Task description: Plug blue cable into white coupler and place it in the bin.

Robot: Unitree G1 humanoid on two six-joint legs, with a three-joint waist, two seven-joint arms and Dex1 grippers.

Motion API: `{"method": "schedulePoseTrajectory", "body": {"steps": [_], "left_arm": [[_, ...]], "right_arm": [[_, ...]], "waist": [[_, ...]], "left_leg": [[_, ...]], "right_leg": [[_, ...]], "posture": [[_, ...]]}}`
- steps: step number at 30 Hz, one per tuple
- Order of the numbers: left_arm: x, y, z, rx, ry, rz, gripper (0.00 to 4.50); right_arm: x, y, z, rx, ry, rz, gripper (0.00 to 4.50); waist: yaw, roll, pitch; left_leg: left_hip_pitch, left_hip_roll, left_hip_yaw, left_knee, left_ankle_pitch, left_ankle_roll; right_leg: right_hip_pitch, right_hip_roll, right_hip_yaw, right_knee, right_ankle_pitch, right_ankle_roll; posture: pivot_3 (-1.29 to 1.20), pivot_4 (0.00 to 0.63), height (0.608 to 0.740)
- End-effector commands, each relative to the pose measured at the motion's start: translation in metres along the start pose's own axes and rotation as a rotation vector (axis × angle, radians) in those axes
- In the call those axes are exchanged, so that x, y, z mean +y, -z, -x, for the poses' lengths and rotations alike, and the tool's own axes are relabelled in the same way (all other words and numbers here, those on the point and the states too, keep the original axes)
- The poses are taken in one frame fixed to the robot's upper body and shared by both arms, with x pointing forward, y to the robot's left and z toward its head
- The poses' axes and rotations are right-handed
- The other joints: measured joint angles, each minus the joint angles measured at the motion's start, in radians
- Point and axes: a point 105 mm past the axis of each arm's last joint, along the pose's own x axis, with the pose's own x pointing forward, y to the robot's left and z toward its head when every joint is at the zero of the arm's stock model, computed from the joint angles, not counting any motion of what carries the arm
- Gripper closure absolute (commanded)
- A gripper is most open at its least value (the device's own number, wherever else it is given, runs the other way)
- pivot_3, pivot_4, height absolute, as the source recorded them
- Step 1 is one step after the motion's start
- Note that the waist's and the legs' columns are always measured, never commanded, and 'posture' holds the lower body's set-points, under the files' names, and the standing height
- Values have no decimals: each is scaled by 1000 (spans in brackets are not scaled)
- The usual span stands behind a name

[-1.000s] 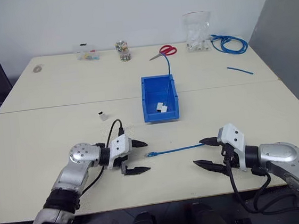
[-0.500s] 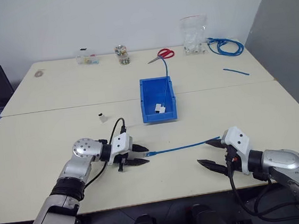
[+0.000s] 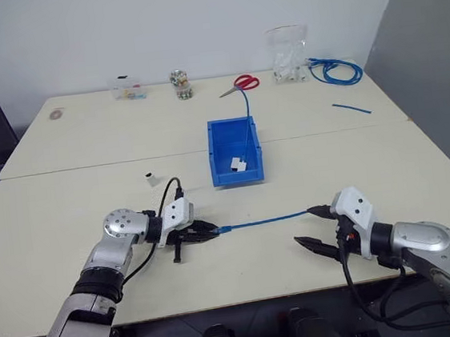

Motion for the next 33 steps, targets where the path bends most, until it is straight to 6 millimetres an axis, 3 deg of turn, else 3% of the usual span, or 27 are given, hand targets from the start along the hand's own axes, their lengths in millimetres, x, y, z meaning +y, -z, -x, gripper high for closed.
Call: {"method": "schedulePoseTrajectory", "body": {"steps": [1, 2, 4, 10, 15, 27, 33], "left_arm": [[-9, -57, 0, -237, 82, 497, 4283], [-13, -78, 1, -313, 135, 608, 4283], [-23, -101, 1, -387, 206, 710, 4283], [-57, -137, -10, -485, 355, 813, 4283], [-72, -136, -13, -476, 368, 850, 4283], [-74, -133, -13, -475, 336, 879, 4283], [-75, -132, -15, -472, 315, 862, 4283]], "right_arm": [[13, -2, 8, -10, -79, -97, 666], [24, 1, 12, -8, -144, -206, 666], [44, -5, 18, -51, -278, -389, 666], [35, -39, -2, -266, -304, -686, 666], [32, -66, -2, -356, -372, -804, 666], [33, -78, -3, -343, -401, -882, 666], [36, -78, -3, -325, -424, -876, 1812]], "waist": [[1, -2, 2], [4, -5, 5], [6, -7, 6], [-11, -6, 7], [-18, -6, 10], [-16, -6, 10], [-15, -6, 10]], "left_leg": [[-1, 0, -1, 0, 0, 0], [-2, 0, -1, 0, 0, 0], [-9, 1, -6, 2, 0, 0], [-10, 1, -7, 1, 0, 0], [-8, 1, -10, 0, 0, 0], [-10, -2, -8, 0, 0, -1], [-10, -1, -8, 0, 0, -1]], "right_leg": [[-1, 0, 0, 0, 0, 0], [-1, 0, 0, 0, 0, 0], [-3, -1, -3, -1, -1, -1], [-4, -3, -3, -2, -2, -3], [-4, -2, -4, 0, -2, -4], [-3, -2, -2, -3, -2, -4], [-4, -2, -2, -3, -2, -4]], "posture": [[0, 150, 740], [0, 150, 740], [0, 150, 740], [0, 150, 740], [0, 150, 740], [0, 150, 740], [0, 150, 740]]}}
